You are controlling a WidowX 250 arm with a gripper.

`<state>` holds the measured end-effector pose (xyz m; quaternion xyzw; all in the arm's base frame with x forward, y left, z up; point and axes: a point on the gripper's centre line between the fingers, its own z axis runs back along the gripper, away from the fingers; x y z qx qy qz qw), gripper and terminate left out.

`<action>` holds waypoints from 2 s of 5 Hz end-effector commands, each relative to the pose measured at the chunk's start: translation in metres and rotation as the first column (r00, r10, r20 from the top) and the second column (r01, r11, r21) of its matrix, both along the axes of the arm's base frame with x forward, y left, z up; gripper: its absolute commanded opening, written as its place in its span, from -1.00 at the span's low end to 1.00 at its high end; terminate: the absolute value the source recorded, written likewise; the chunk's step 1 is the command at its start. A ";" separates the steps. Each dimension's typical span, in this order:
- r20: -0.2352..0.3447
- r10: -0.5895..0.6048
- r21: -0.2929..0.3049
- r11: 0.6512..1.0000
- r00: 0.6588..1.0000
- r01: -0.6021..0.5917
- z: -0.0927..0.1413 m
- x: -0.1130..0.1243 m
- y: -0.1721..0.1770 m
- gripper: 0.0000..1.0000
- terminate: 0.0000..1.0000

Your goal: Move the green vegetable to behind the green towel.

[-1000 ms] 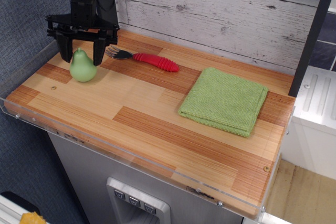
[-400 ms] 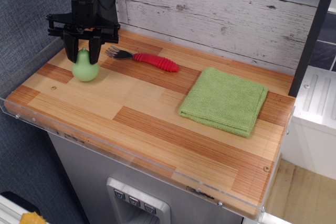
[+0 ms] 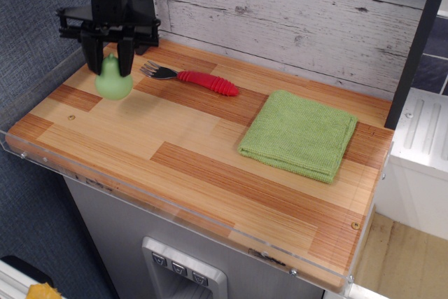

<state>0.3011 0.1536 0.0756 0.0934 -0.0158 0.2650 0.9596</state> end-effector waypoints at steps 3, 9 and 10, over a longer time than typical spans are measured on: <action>0.089 -0.320 -0.046 0.945 0.943 0.325 0.030 -0.052 -0.106 -1.00 -1.00; 0.071 -0.728 -0.115 0.673 0.682 0.731 -0.009 -0.061 -0.221 -1.00 -1.00; 0.071 -0.735 -0.111 0.666 0.674 0.738 -0.015 -0.057 -0.222 -1.00 -1.00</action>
